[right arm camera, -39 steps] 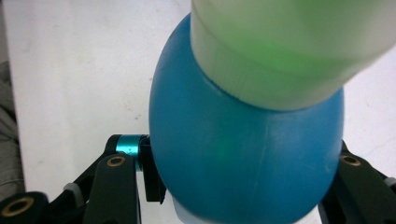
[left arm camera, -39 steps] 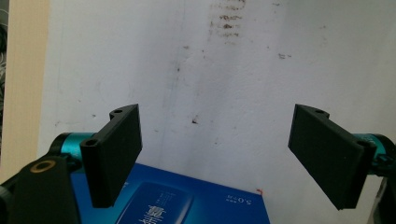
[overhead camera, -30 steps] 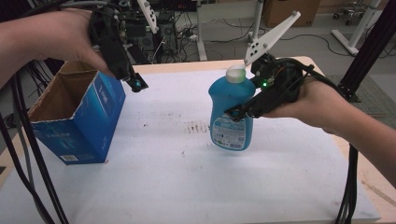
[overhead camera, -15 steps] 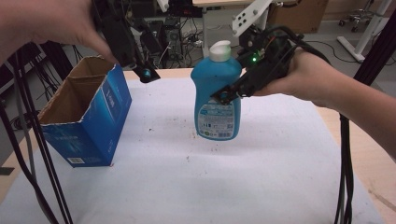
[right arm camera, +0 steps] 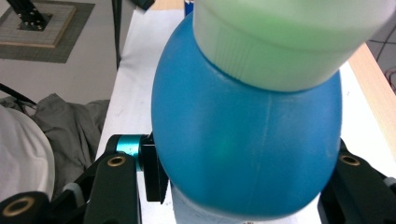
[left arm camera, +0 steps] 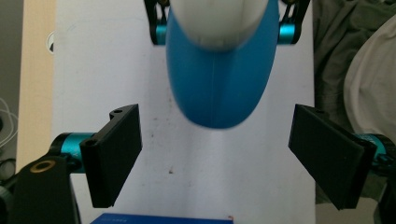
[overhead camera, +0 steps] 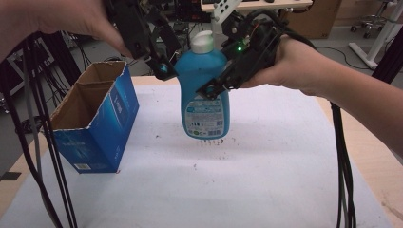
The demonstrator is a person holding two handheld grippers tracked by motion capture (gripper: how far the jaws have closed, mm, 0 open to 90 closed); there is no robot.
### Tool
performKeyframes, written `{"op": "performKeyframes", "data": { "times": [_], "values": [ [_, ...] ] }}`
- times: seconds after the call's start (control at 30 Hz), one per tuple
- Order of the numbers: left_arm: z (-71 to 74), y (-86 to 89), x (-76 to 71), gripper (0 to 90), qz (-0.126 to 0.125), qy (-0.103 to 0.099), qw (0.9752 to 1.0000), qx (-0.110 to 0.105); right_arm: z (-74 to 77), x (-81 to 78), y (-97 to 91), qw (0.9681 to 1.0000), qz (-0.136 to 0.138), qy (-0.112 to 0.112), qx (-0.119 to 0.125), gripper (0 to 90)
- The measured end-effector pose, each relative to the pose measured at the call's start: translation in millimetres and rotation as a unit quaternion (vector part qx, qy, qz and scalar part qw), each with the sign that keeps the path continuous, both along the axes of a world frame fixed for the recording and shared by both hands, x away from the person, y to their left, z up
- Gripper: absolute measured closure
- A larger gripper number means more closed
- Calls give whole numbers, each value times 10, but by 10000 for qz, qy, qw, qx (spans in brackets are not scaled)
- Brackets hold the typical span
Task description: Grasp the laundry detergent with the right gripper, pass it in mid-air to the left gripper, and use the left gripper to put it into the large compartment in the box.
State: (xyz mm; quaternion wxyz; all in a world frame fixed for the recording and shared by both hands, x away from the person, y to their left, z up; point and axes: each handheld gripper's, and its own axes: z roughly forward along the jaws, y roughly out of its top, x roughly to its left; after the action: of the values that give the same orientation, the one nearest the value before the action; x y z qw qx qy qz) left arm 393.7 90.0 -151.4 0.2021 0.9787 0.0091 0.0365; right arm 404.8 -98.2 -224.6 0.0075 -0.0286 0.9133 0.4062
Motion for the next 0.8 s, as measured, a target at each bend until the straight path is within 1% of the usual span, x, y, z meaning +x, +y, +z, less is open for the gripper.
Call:
{"op": "performKeyframes", "data": {
  "times": [0.03, 0.07, 0.17, 0.23, 0.27, 0.37, 0.4, 0.47, 0.67, 0.8],
  "values": [
    [-4, -11, -6, 175, 19, 13, 10000, -2, 14, -1, 29, 10000, 36, 2, 15, 449],
    [0, -27, -8, 175, -24, 1, 10000, 37, 22, -5, 42, 10000, 51, 3, 3, 450],
    [-9, -62, -22, 175, -31, 63, 10000, -18, 42, -7, 89, 9999, 123, -19, 3, 449],
    [-10, -88, -23, 176, -39, 27, 10000, -14, 45, -7, 114, 9999, 138, -8, 20, 450],
    [-14, -95, -23, 176, -43, 61, 10000, -15, 44, -3, 125, 9998, 176, -14, 30, 450],
    [-38, -131, -18, 176, -32, 90, 9999, 50, 47, -12, 155, 9998, 211, -13, 16, 450],
    [-46, -143, -7, 176, -56, 128, 9999, 85, 49, -16, 163, 9998, 211, -10, 22, 449],
    [-58, -159, -5, 176, -15, 136, 9999, 101, 54, -18, 172, 9998, 213, 6, 22, 450],
    [-60, -185, 7, 183, 17, 142, 9999, -17, 64, -14, 171, 9997, 236, -16, 52, 450],
    [-91, -190, 10, 216, 83, 220, 9997, -76, 67, -11, 163, 9998, 195, -26, 47, 450]
  ]
}}
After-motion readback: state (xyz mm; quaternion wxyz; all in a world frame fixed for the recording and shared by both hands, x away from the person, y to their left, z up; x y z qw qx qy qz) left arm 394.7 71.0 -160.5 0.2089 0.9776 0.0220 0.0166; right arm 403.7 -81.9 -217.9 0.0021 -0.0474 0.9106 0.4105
